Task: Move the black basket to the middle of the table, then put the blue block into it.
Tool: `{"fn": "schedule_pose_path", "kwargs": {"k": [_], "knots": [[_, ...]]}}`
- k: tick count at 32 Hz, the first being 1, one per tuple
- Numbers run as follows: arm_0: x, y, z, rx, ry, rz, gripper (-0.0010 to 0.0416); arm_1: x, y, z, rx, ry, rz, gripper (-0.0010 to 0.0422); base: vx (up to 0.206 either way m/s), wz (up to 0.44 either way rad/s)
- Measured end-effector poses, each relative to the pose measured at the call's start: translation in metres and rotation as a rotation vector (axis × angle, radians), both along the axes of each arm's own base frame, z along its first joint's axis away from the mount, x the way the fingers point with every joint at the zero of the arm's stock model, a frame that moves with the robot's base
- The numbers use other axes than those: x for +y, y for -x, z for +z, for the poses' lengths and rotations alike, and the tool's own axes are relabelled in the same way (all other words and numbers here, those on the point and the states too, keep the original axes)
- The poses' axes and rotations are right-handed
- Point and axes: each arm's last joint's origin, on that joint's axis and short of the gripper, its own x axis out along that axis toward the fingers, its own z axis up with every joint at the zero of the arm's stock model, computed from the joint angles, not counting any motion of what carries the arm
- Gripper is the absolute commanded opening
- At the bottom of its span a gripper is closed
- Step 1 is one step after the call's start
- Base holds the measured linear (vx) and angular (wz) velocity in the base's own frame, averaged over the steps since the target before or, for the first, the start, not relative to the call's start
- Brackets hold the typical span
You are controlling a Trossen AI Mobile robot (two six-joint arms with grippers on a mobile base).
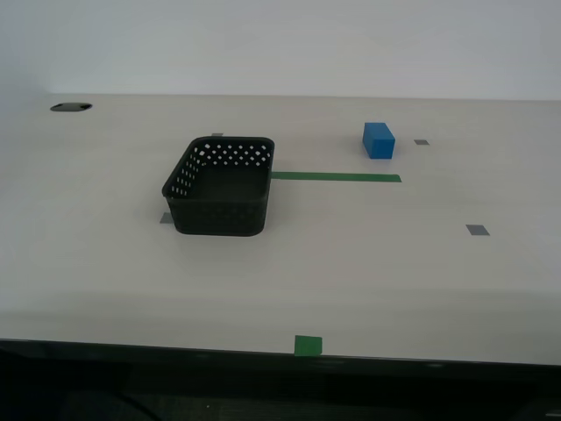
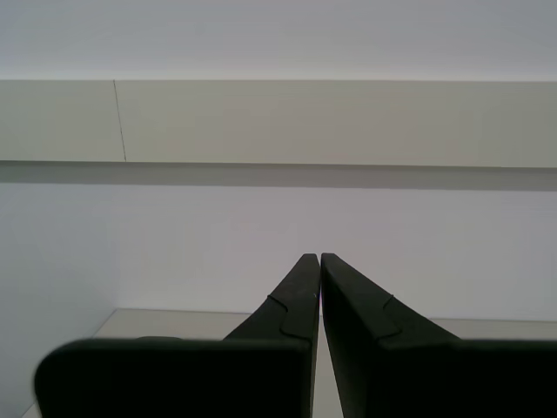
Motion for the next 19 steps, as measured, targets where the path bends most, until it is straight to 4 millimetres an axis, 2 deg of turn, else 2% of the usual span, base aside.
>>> {"fn": "schedule_pose_path", "kwargs": {"k": [19], "knots": [[0.0,0.0,0.0,0.0,0.0,0.0,0.0001,0.0,-0.0004,0.0024,-0.009,0.003,0.0,0.0,0.0,0.0]]}}
